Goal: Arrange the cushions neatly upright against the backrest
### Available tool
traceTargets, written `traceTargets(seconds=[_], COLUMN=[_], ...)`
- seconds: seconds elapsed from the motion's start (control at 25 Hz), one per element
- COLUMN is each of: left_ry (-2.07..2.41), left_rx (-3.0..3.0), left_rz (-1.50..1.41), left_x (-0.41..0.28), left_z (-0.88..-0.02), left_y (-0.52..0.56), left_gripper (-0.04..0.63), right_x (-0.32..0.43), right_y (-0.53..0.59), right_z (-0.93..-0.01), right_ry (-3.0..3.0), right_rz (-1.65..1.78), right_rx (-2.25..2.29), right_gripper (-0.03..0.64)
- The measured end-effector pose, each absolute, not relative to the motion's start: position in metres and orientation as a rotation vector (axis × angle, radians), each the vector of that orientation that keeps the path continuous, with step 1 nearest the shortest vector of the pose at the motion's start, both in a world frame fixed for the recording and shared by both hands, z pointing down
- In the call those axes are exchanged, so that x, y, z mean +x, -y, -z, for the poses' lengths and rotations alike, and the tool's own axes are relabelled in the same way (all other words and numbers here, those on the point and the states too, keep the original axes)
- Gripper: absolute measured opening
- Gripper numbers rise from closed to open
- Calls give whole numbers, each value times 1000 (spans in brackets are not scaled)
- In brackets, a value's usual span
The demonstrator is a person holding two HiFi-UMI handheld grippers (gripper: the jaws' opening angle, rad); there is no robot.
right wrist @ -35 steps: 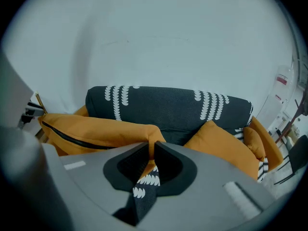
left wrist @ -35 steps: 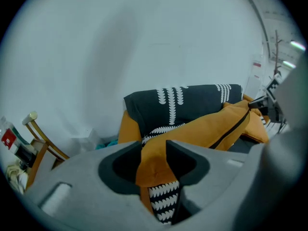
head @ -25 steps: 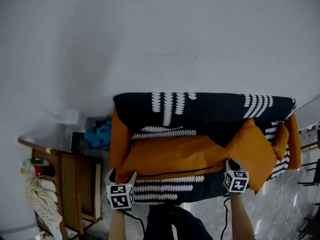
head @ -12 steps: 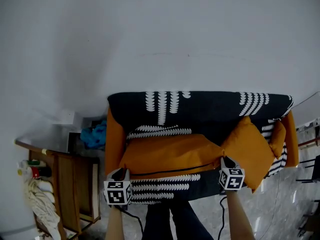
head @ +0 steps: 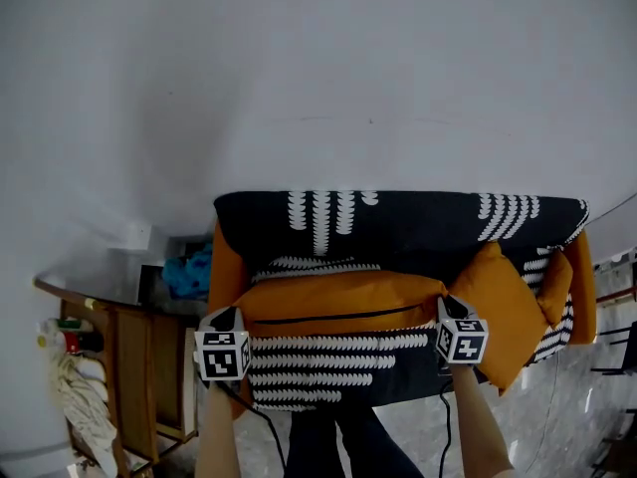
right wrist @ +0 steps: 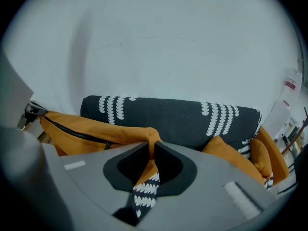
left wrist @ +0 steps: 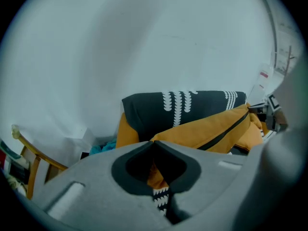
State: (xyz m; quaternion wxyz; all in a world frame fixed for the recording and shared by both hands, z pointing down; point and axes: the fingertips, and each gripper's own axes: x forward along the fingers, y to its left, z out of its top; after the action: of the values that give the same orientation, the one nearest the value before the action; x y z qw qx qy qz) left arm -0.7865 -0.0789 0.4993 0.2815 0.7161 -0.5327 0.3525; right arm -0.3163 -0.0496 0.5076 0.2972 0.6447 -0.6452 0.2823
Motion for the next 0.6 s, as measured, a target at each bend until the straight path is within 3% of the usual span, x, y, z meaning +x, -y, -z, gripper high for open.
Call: traceTargets(seconds=[0.6], left_ry=[1481], left_rx=[1937], left_rz=[-963], left_x=[-777], left_z=[-487], left_y=[164], left_gripper=[8], right_x=[-307], right_y=[130], right_z=[-501], right_ry=[1771], right_rz=[-713], right_rx=[1678], right_gripper=[49])
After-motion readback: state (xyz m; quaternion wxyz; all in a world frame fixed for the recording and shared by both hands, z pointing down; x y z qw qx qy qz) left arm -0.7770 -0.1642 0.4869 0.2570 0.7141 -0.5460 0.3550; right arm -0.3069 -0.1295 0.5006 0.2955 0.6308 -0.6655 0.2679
